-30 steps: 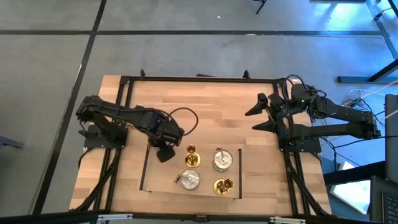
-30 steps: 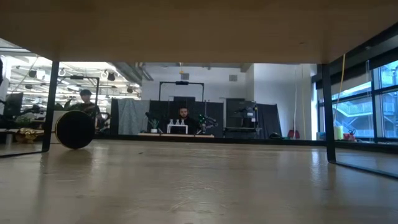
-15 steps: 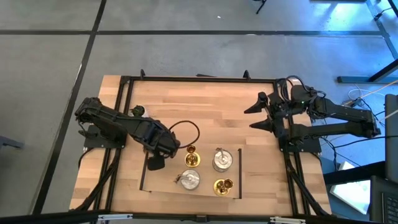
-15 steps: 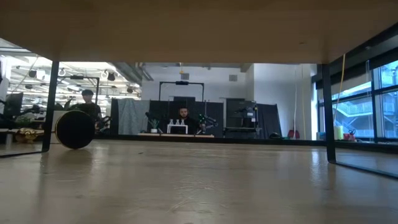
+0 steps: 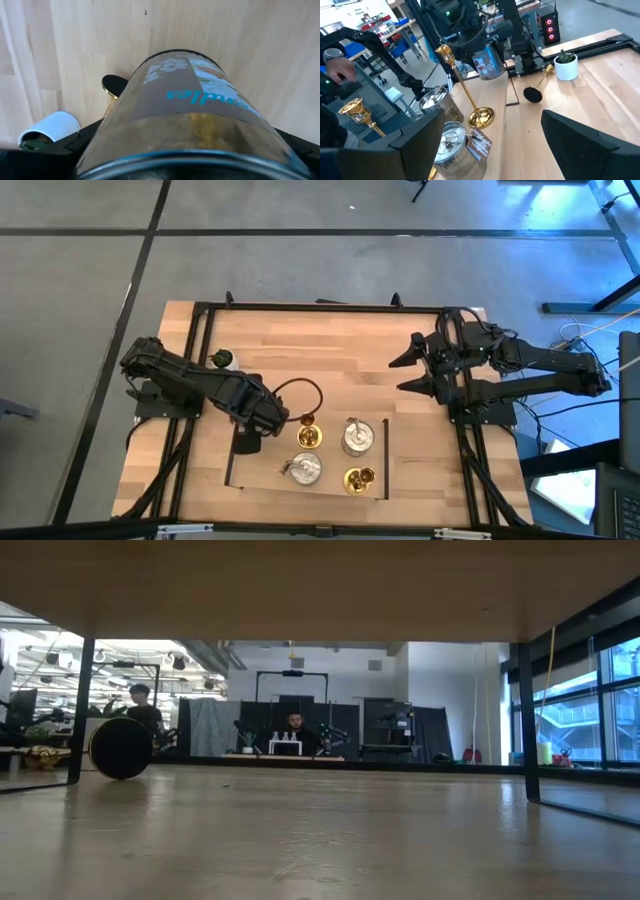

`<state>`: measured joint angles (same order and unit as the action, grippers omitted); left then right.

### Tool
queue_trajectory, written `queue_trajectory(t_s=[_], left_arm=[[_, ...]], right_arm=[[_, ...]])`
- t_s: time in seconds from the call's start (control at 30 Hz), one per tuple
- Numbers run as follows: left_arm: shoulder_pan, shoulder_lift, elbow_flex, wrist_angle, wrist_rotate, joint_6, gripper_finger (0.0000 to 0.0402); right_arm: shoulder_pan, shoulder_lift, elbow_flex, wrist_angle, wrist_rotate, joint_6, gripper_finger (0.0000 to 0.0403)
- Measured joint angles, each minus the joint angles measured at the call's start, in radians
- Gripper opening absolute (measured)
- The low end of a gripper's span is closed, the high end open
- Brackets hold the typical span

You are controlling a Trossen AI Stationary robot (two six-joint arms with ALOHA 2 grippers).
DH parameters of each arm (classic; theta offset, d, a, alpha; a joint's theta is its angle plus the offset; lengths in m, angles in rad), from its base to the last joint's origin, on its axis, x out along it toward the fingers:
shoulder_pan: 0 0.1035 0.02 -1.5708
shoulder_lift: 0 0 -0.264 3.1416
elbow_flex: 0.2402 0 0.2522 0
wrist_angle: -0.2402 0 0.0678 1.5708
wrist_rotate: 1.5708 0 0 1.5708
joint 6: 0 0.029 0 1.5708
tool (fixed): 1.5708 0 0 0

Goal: Pick & Place candle stick holders
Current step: Put the silver scented candle on the shelf

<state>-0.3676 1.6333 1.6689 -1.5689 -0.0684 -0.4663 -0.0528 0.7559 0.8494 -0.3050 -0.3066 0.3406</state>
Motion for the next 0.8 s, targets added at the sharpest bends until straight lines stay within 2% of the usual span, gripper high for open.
queue_trajectory(t_s=[0.43,0.8], left_arm=[[0.0,0.0,-0.002,0.033,0.026,-0.011,0.0356],[0.0,0.002,-0.079,0.073,0.053,-0.009,0.0355]], right_arm=[[0.006,0.018,0.0,0.03,0.0,0.012,0.0338],[0.008,0.018,0.0,0.037,0.0,0.011,0.0338]])
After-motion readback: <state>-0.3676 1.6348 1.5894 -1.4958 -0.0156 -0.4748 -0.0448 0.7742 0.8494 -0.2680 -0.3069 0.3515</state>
